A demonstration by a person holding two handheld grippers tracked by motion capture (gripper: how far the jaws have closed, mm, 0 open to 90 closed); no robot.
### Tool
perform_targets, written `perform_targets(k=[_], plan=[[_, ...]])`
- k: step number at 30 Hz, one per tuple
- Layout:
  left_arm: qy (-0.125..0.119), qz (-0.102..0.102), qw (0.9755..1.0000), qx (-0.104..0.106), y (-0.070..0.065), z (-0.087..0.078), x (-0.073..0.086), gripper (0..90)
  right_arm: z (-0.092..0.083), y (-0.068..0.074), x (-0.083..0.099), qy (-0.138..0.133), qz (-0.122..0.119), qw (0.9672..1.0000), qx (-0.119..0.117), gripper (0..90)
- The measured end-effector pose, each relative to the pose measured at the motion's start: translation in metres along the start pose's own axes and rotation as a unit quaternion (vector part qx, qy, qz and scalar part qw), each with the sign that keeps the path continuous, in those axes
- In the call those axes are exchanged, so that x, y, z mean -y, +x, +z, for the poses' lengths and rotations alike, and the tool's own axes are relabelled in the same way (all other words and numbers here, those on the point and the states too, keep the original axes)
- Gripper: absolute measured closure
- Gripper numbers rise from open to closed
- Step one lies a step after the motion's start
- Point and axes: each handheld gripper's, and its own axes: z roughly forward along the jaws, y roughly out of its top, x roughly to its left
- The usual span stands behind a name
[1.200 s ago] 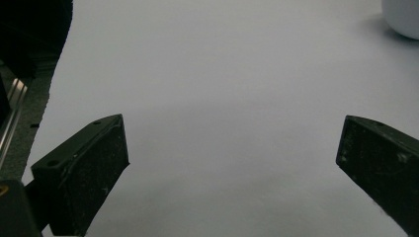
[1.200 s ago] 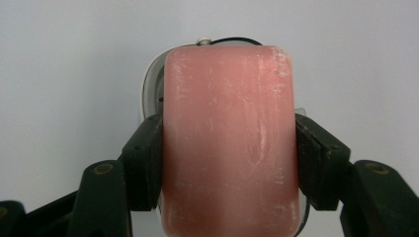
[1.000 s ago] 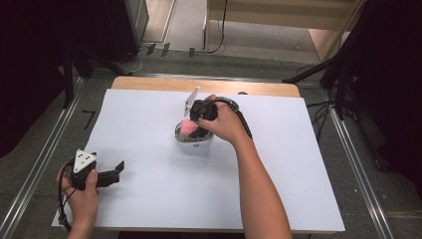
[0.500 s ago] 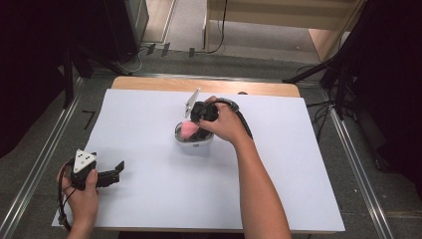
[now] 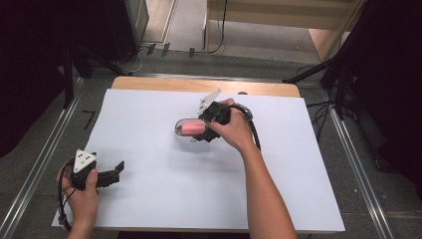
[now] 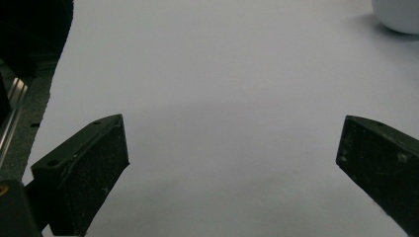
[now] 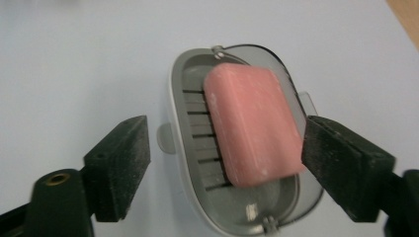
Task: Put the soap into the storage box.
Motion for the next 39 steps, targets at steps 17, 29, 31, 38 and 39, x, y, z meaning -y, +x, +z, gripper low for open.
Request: perform_targets(k=[17,29,31,38,39], plan=[[0.002,0.002,1.0000,-0.002,0.000,0.000,0.000,0.1,-0.044,0.016,0.067,-0.048,0.098,0.9913,0.074,5.3],[0.001,0.003,1.0000,-0.003,-0.001,0.000,0.000,0.1,-0.056,0.027,0.108,-0.062,0.129,0.9849,0.097,3.9],[0.002,0.003,1.0000,-0.004,-0.001,0.000,0.000,0.1,-0.057,0.030,0.114,-0.062,0.132,0.9834,0.108,3.9],[0.000,0.005,1.0000,-0.003,-0.001,0.000,0.000,0.1,-0.063,0.038,0.135,-0.073,0.151,0.9797,0.110,3.5],[0.000,0.005,1.0000,-0.003,-0.001,0.000,0.000,0.1,-0.064,0.039,0.137,-0.073,0.154,0.9793,0.110,3.5]])
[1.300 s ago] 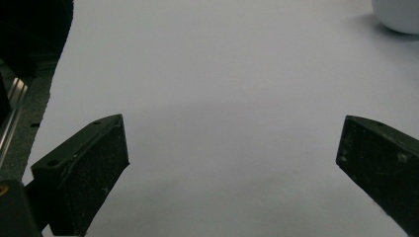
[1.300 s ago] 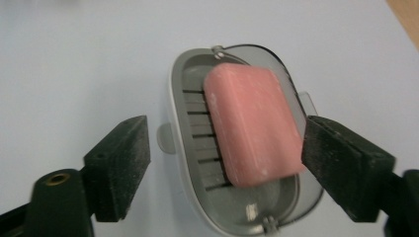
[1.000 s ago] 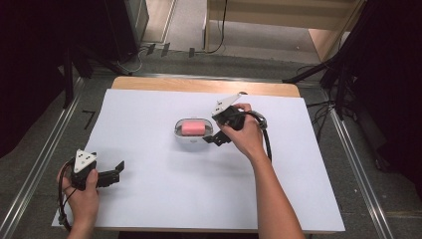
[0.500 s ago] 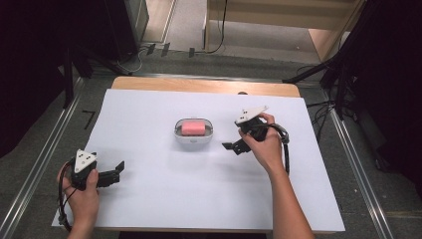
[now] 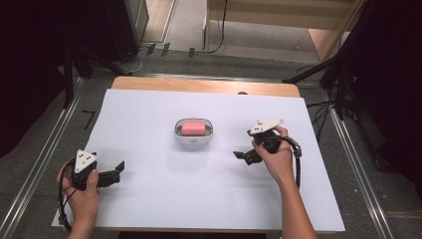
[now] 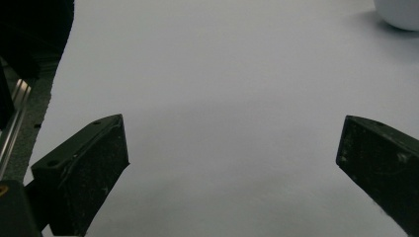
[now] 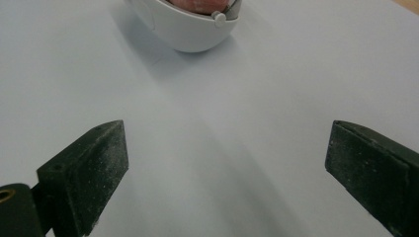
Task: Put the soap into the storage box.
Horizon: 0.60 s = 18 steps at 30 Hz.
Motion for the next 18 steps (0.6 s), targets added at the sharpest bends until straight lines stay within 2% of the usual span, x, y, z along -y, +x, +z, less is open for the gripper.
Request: perform_targets(k=[12,18], plan=[[0.004,0.002,1.0000,-0.002,-0.001,0.000,0.000,0.1,-0.017,0.004,0.029,-0.004,0.009,0.9999,0.014,3.5],[0.003,0.002,1.0000,-0.003,-0.001,0.000,0.000,0.1,-0.029,0.005,0.047,-0.013,0.026,0.9992,0.026,3.5]])
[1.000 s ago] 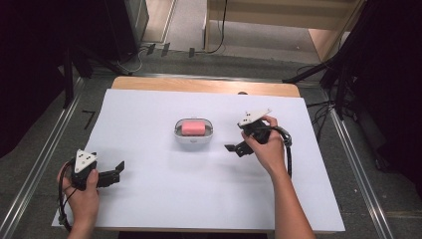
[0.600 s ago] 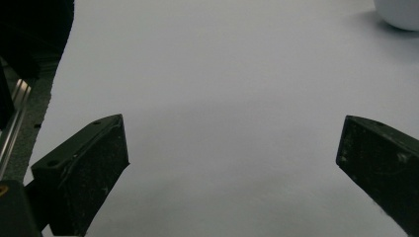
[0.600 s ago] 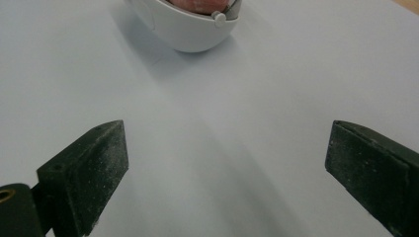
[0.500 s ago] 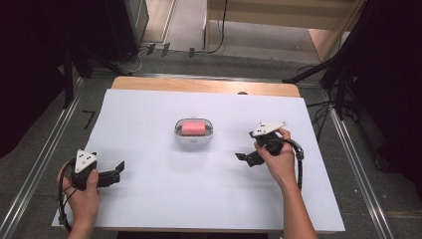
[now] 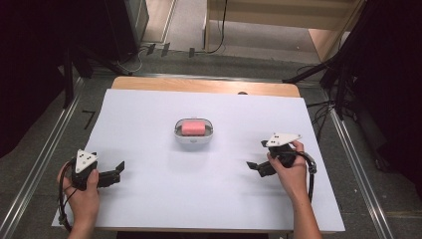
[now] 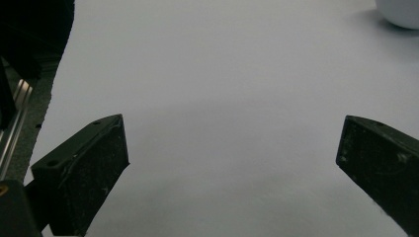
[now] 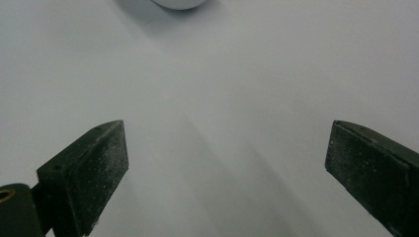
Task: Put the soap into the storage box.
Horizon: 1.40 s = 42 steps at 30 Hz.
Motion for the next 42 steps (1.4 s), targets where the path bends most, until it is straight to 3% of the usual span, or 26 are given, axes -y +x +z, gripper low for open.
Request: perform_targets(k=[13,25,33,42], plan=[[0.001,0.003,1.0000,-0.001,-0.001,0.000,0.000,0.1,-0.031,-0.003,0.041,-0.019,0.036,0.9988,0.028,3.5],[0.000,0.007,1.0000,-0.003,-0.001,0.000,0.000,0.0,-0.059,-0.005,0.080,-0.041,0.072,0.9958,0.040,2.4],[0.002,0.011,0.9999,-0.004,-0.002,0.000,0.000,0.1,-0.084,-0.007,0.103,-0.056,0.094,0.9924,0.058,0.8],[0.002,0.013,0.9999,-0.007,-0.003,0.000,0.000,0.1,-0.103,-0.004,0.126,-0.084,0.122,0.9857,0.080,0.0]])
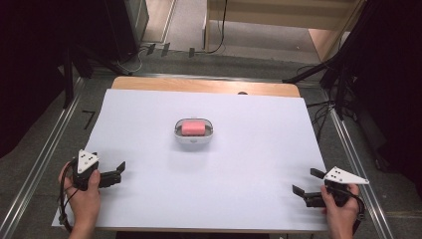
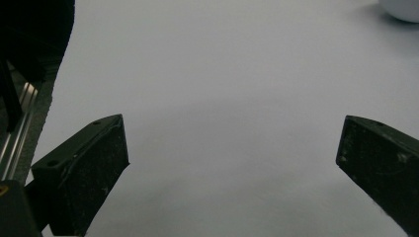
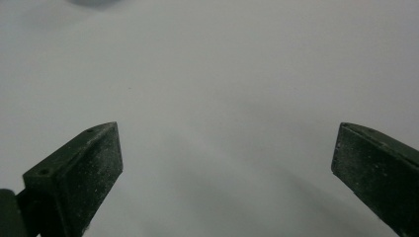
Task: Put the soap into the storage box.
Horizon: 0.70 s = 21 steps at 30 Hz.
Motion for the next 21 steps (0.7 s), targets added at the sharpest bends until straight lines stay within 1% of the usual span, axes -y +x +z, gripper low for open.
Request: perform_targets(k=[2,7,8,10,14,17,19,21], plan=[[0.000,0.000,1.0000,0.000,0.000,0.000,0.000,0.0,-0.004,-0.001,0.003,-0.003,0.005,1.0000,0.004,0.0],[-0.001,-0.001,1.0000,0.001,0.000,0.000,0.000,0.1,-0.015,-0.002,0.010,-0.022,0.009,0.9995,0.019,0.0],[0.000,0.000,1.0000,0.000,0.000,0.000,0.000,0.1,-0.017,-0.001,0.011,-0.024,0.014,0.9994,0.020,0.0],[-0.001,0.000,1.0000,0.000,0.000,0.000,0.000,0.1,-0.021,0.000,0.013,-0.025,0.012,0.9993,0.025,0.0],[-0.001,0.002,1.0000,-0.001,-0.001,0.000,0.000,0.1,-0.028,0.000,0.018,-0.034,0.018,0.9989,0.027,0.0],[-0.001,0.002,1.0000,-0.001,-0.001,0.000,0.000,0.1,-0.029,-0.001,0.021,-0.036,0.020,0.9987,0.031,0.0],[0.000,0.002,1.0000,-0.002,-0.001,0.000,0.000,0.1,-0.028,-0.001,0.021,-0.031,0.021,0.9988,0.030,0.0],[0.000,0.001,1.0000,-0.002,-0.001,0.000,0.000,0.1,-0.024,0.000,0.022,-0.013,0.019,0.9993,0.028,0.0]])
